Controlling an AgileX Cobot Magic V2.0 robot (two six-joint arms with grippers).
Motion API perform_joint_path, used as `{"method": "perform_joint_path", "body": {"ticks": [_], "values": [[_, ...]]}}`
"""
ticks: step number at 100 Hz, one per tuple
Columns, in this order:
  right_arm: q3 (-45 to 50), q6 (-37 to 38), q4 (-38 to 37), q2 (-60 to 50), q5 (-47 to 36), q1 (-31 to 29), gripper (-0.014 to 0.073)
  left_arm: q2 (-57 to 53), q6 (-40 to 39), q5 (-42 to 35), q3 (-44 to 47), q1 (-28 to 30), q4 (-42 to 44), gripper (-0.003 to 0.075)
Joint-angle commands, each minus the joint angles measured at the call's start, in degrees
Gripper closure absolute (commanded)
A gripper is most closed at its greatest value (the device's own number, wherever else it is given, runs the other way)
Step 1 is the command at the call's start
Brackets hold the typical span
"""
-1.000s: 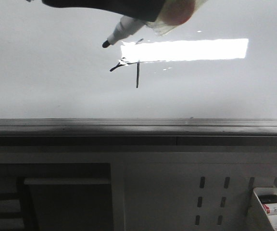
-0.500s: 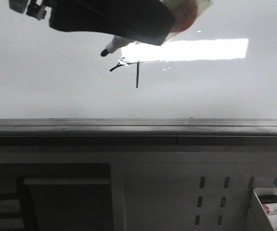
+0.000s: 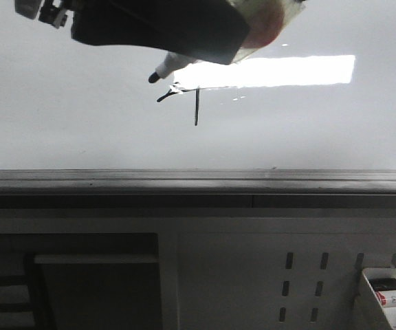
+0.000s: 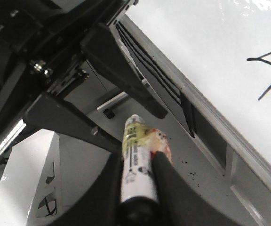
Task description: Write number 4 on whiteboard
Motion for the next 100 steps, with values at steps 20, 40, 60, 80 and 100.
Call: {"method": "perform_joint_path", "body": {"ticks": [20,40,60,80,100], "values": [[-2.0,0.5,1.7,-0.9,-1.6,-0.2,0.0638,-1.1,0.3,-1.2,-2.0,-0.4,-1.8,0.0461],[-2.0,0.5,1.7,-0.9,-1.6,-0.2,0.0638,-1.1,0.3,-1.2,-2.0,-0.4,-1.8,0.0466],[-2.0,0.5,1.7,-0.9,-1.4,-0.2,0.0638,-1.1,0.3,-1.2,-2.0,-0.4,-1.8,0.066],[-2.0,0.5,1.7,-0.9,-1.4,-0.2,0.0637,-1.1,0.4,-1.2,-2.0,-0.4,-1.8,0.0741],[-2.0,0.5,1.7,-0.9,-1.5,-0.2,0.0483,-1.1,0.4,-2.9,-2.0,-0.4,-1.8,0.0741]]}}
